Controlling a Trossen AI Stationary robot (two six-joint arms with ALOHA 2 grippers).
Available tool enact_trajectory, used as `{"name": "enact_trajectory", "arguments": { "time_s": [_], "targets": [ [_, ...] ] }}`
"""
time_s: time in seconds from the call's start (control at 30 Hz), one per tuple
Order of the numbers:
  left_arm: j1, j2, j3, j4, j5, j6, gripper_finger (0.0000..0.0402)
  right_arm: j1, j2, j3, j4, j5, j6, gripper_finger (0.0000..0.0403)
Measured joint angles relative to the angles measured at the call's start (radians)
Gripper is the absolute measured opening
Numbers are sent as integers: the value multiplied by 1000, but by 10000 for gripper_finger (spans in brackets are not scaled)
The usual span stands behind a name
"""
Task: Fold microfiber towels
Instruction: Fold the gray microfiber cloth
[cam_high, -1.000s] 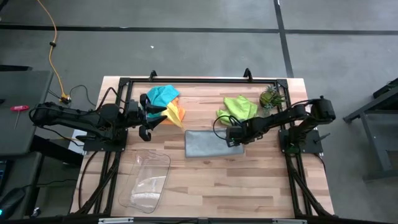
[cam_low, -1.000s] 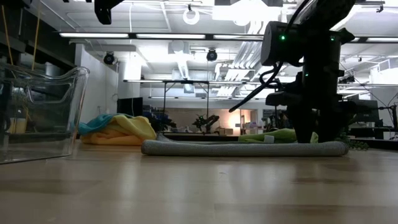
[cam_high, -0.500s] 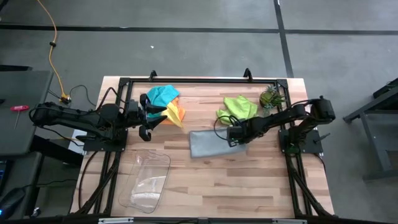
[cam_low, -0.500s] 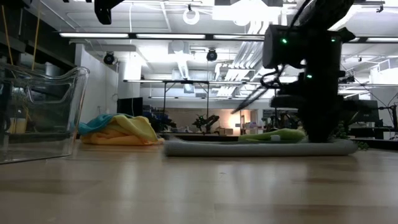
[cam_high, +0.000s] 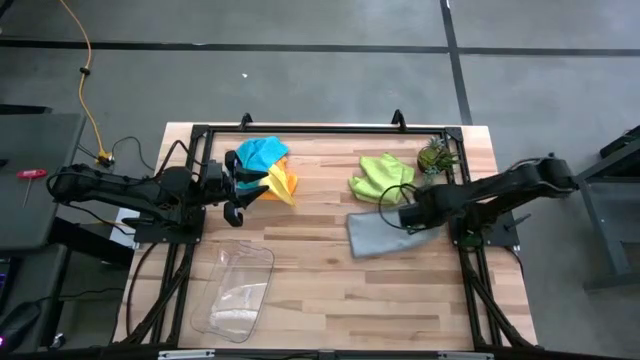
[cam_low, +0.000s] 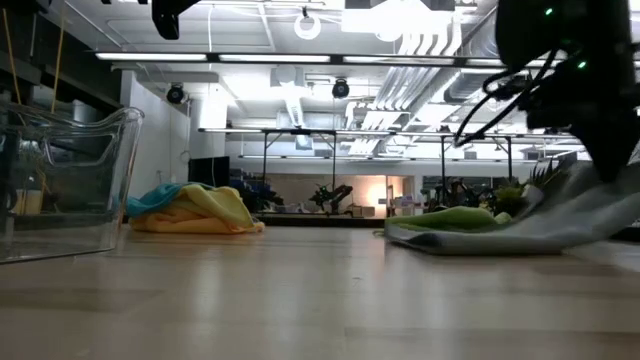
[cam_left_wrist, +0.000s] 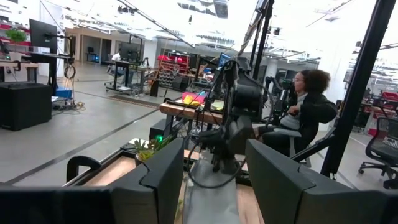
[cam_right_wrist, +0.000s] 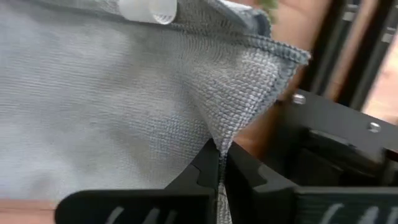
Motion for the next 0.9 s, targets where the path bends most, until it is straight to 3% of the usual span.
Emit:
{"name": "enact_trajectory", "arguments": {
  "time_s": [0.3, 0.9],
  "targets": [
    [0, 0, 0, 0, 0, 0, 163, 12, -98, 0, -91, 17, 27, 0],
    [0, 0, 0, 0, 0, 0, 163, 12, -98, 1, 492, 37, -67, 0]
  ]
}}
